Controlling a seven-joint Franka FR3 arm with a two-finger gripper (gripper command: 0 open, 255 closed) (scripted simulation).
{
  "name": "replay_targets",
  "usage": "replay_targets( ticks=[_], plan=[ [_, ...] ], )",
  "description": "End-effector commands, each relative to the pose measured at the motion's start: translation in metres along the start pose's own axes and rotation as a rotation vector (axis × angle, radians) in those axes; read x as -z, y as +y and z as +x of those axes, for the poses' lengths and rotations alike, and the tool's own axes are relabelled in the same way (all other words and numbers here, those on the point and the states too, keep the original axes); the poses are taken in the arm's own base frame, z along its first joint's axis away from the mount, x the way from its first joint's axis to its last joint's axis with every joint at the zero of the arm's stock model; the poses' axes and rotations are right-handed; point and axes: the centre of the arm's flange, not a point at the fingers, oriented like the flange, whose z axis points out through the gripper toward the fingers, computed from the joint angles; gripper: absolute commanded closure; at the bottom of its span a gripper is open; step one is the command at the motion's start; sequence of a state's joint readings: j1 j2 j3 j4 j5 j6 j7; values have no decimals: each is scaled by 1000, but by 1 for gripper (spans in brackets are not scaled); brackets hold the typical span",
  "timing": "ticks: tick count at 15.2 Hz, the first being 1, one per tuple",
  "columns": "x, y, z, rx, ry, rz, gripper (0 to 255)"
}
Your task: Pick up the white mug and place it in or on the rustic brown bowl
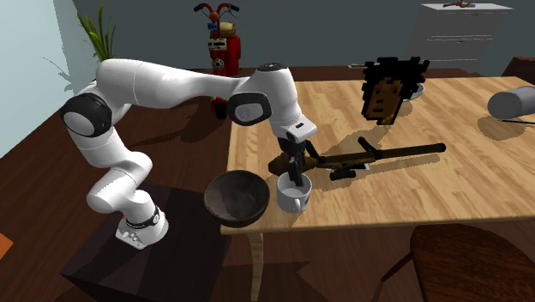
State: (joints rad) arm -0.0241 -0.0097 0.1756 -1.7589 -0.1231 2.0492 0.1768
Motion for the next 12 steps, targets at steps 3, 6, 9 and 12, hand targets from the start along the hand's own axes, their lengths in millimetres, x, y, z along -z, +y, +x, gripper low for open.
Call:
replay_targets(
  ticks=[3,6,9,12],
  plan=[
    [-18,-5,-11,12,-70,-4,0],
    [-13,-9,-10,12,-71,-4,255],
    [-13,-7,-10,12,-71,-4,255],
    [-14,-8,-10,12,-71,-3,255]
  ],
)
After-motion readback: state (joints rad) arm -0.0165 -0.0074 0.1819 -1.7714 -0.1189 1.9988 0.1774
